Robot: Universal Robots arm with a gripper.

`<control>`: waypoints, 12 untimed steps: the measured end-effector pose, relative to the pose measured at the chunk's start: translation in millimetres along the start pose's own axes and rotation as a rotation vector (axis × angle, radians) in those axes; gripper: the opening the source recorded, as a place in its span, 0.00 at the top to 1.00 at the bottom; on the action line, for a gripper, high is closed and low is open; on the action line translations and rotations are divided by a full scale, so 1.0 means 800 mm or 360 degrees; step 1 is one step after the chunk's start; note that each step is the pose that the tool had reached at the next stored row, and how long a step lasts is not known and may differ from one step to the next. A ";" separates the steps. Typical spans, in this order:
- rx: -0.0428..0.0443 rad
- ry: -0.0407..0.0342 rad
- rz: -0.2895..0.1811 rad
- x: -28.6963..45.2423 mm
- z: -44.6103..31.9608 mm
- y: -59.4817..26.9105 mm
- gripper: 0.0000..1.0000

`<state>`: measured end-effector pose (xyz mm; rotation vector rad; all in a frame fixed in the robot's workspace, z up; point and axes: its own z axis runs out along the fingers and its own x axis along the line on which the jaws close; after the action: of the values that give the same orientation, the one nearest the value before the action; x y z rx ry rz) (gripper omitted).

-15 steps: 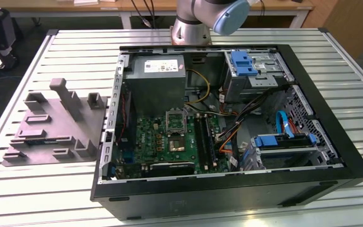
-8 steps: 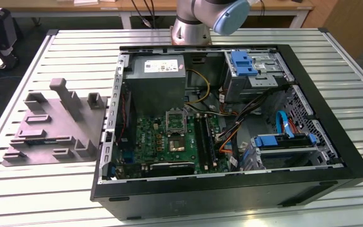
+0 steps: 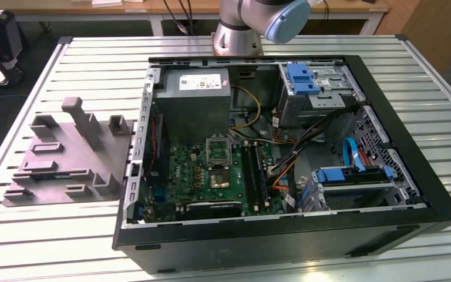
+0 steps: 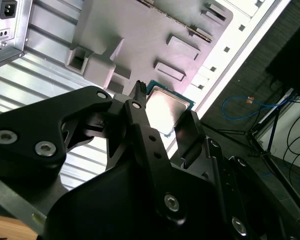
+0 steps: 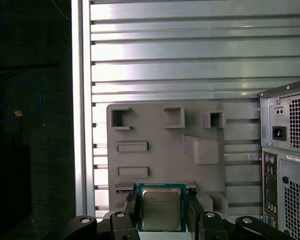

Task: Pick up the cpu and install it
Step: 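Pick up the cpu and move it towards the insertion slot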

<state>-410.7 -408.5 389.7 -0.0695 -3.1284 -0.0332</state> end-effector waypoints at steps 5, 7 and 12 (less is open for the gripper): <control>0.0000 0.0000 0.0000 -0.0026 -0.0001 0.000 0.53; 0.0000 0.0000 0.0000 -0.0034 0.0000 0.000 0.53; 0.0000 0.0000 0.0000 -0.0053 -0.0001 0.000 0.53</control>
<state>-406.4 -408.5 389.7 -0.0694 -3.1284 -0.0332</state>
